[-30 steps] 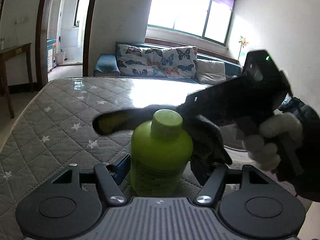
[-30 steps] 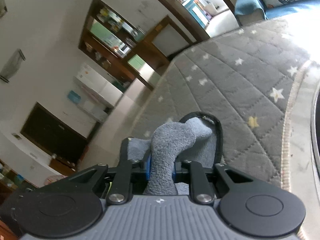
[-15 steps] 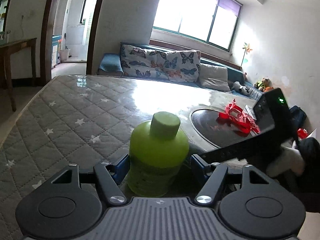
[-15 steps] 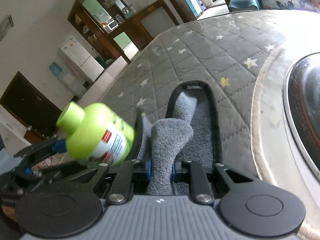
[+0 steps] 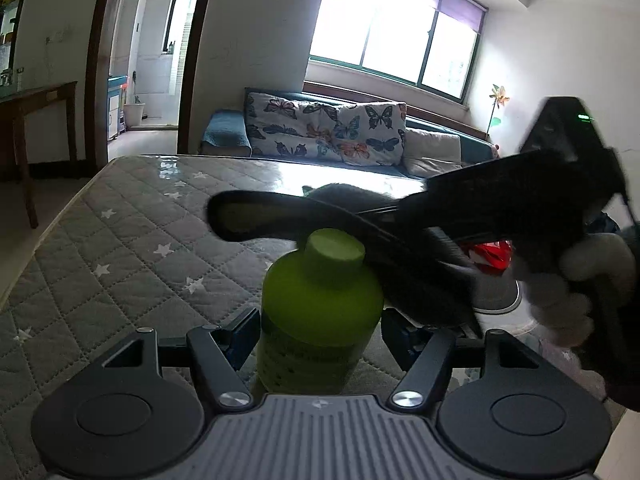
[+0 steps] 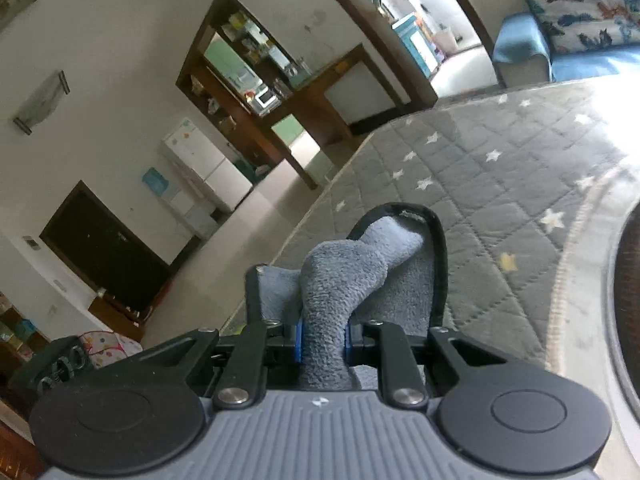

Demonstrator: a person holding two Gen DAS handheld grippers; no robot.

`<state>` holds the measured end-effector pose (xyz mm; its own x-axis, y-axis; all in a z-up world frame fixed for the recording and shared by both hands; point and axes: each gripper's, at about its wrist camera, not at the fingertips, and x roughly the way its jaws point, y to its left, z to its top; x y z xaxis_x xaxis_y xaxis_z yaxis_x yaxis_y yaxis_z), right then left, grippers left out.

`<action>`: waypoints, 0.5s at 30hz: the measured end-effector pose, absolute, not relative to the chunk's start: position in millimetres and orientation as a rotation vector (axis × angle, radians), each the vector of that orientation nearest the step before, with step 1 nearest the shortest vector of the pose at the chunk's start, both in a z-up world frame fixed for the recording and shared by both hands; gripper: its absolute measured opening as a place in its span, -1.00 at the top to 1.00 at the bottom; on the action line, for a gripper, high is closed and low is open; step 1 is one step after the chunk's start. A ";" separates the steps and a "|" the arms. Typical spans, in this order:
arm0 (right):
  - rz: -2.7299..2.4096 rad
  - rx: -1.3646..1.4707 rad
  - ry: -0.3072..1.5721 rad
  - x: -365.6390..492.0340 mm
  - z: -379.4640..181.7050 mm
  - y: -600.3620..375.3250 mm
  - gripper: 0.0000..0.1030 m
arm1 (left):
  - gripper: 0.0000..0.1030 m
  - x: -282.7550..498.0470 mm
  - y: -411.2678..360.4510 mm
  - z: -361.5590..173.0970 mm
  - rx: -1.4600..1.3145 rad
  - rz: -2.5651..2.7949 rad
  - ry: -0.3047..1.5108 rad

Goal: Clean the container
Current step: 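Wipe the bottle cap and shoulder again with the right tool's cloth while left holds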

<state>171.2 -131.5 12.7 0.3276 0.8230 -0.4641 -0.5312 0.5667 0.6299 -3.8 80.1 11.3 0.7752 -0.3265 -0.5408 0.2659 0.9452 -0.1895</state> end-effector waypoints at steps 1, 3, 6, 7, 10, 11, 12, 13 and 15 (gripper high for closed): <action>0.918 0.406 0.855 176.5 9.6 -127.6 0.66 | -0.35 -3.6 80.6 11.4 -0.102 -0.325 0.604; 0.910 0.424 0.881 184.6 4.0 -126.0 0.66 | -0.35 -3.0 81.3 11.5 -0.094 -0.331 0.604; 0.892 0.417 0.924 191.7 -9.7 -121.0 0.66 | -0.35 -1.6 82.9 11.1 -0.086 -0.342 0.603; 0.885 0.410 0.936 193.0 -14.3 -119.8 0.66 | -0.35 -1.5 83.5 11.2 -0.087 -0.344 0.603; 0.877 0.419 0.971 200.4 -27.2 -121.0 0.66 | -0.35 -2.3 85.5 12.0 -0.080 -0.346 0.602; 0.871 0.397 0.978 198.7 -29.9 -121.1 0.66 | -0.35 -3.3 86.4 12.2 -0.074 -0.346 0.603; 0.864 0.374 0.986 197.0 -32.6 -121.2 0.66 | -0.37 -4.2 87.2 12.4 -0.069 -0.345 0.603; 0.856 0.347 0.993 194.9 -35.6 -120.8 0.66 | -0.38 -5.3 87.9 12.2 -0.066 -0.344 0.605; 0.840 0.291 0.999 185.8 -41.4 -119.2 0.66 | -0.39 -7.7 89.5 11.7 -0.066 -0.341 0.609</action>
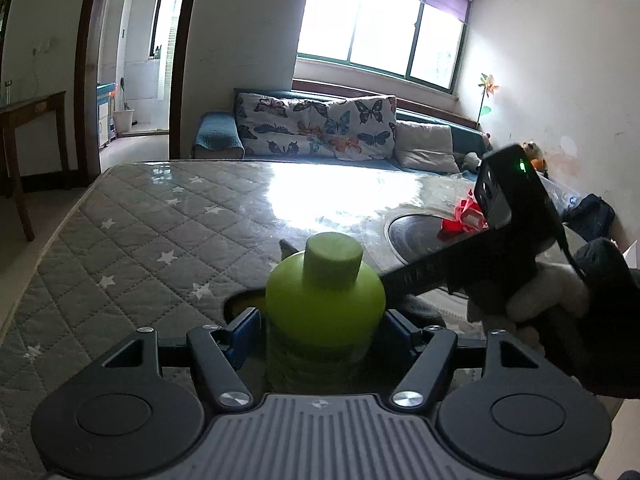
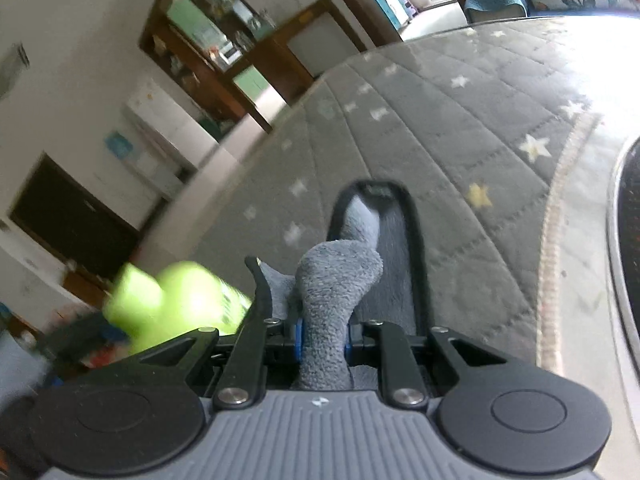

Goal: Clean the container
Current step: 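Wipe the bottle cap and shoulder again with the right tool's cloth while left holds, then rub the cloth over the bottle with the right tool while the left tool holds it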

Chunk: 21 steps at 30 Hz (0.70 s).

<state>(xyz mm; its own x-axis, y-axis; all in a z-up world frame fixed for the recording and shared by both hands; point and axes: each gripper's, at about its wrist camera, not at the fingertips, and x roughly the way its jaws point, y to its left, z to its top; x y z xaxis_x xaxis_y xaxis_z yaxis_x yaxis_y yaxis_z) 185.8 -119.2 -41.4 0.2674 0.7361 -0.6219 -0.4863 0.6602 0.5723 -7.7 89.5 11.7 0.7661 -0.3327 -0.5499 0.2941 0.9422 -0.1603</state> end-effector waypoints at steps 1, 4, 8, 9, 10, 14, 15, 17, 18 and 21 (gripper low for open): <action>0.837 0.277 1.000 181.2 -42.9 -119.9 0.66 | -0.42 -8.7 91.1 11.3 -0.073 -0.334 0.611; 0.836 0.272 0.995 168.6 -41.3 -126.1 0.66 | -0.43 -12.0 93.2 11.2 -0.101 -0.313 0.612; 0.844 0.221 0.980 145.1 -36.2 -131.9 0.66 | -0.52 -13.5 86.0 11.6 -0.111 -0.309 0.607; 0.847 0.216 0.977 139.5 -35.0 -133.9 0.66 | -0.52 -12.7 83.6 10.9 -0.106 -0.306 0.609; 0.850 0.224 0.976 135.3 -33.7 -136.5 0.66 | -0.49 -11.4 82.7 10.4 -0.106 -0.303 0.610; 0.858 0.307 0.950 126.3 -22.4 -152.0 0.66 | -0.43 -7.1 82.5 8.9 -0.107 -0.293 0.609; 0.859 0.332 0.935 126.5 -17.1 -155.7 0.66 | -0.41 -6.4 83.6 9.2 -0.105 -0.292 0.608; 0.870 0.377 0.897 128.9 -5.1 -160.6 0.66 | -0.41 -7.2 85.3 8.7 -0.103 -0.303 0.602; 0.881 0.397 0.880 131.0 0.9 -161.8 0.66 | -0.40 -7.1 85.6 8.5 -0.098 -0.306 0.599; 0.916 0.415 0.845 140.3 15.9 -155.7 0.66 | -0.40 -8.0 85.7 8.1 -0.080 -0.318 0.589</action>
<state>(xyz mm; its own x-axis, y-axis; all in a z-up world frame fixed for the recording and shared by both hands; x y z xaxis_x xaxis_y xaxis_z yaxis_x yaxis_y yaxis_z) 140.3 -155.7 15.9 0.3289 0.8260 -0.4578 -0.5228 0.5630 0.6401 -8.0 85.7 8.1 0.7843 -0.3174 -0.5331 0.2719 0.9482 -0.1644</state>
